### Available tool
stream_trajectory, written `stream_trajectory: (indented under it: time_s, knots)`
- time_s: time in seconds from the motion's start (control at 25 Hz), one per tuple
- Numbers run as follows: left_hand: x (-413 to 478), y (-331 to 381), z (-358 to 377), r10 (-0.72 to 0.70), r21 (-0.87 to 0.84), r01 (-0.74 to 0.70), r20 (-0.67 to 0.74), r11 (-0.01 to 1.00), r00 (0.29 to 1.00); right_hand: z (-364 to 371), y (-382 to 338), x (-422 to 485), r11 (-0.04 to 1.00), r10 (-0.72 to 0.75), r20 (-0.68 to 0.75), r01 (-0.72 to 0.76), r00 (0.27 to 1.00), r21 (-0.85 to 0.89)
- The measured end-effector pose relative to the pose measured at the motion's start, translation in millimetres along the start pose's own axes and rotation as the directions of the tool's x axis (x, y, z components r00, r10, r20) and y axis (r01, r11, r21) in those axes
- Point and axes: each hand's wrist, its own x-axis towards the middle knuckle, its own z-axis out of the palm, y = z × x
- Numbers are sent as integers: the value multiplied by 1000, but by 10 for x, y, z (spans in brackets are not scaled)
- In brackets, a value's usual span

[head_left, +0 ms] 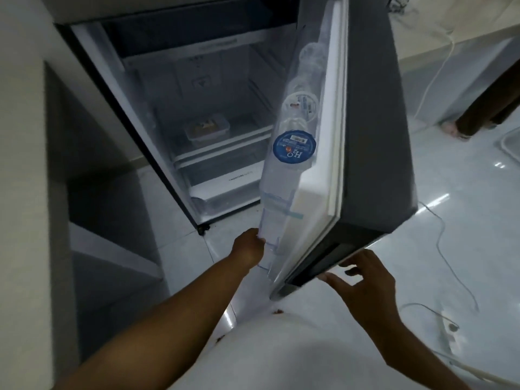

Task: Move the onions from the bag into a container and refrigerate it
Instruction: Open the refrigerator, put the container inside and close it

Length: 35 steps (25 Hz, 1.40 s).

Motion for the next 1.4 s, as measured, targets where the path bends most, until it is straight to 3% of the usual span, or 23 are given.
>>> stream_trajectory:
  time_s: [0.2,0.32,0.52,0.72,0.92,1.2,1.4]
  knots:
    - [-195,-271,-571,-18,-321,-8,-78,947,997,561,-553,335,999,0,71,-4,997,47]
    - [-267,-354,-806,-1,-387,-39,-103,921,995,919,-858,562,998,-56,86,53,995,35]
    - [-277,-503,-1295,-105,-602,-40,-203,797,974,1453,-1302,858,983,-174,146,165,974,75]
    - [-4,-512,-1678,-110,-583,-112,-332,805,937,1810,-1432,1239,922,-360,348,388,866,-10]
    - [301,-290,-2090,-268,-725,-80,-352,685,897,2024,-1559,1783,793,-508,467,604,724,-75]
    - [741,26,-2555,-320,-709,-162,-494,686,808,2343,-1669,2510,648,-592,545,752,594,-115]
    - [969,164,-2633,-230,-644,-262,-576,719,784,2493,-1741,2921,594,-599,576,791,557,-148]
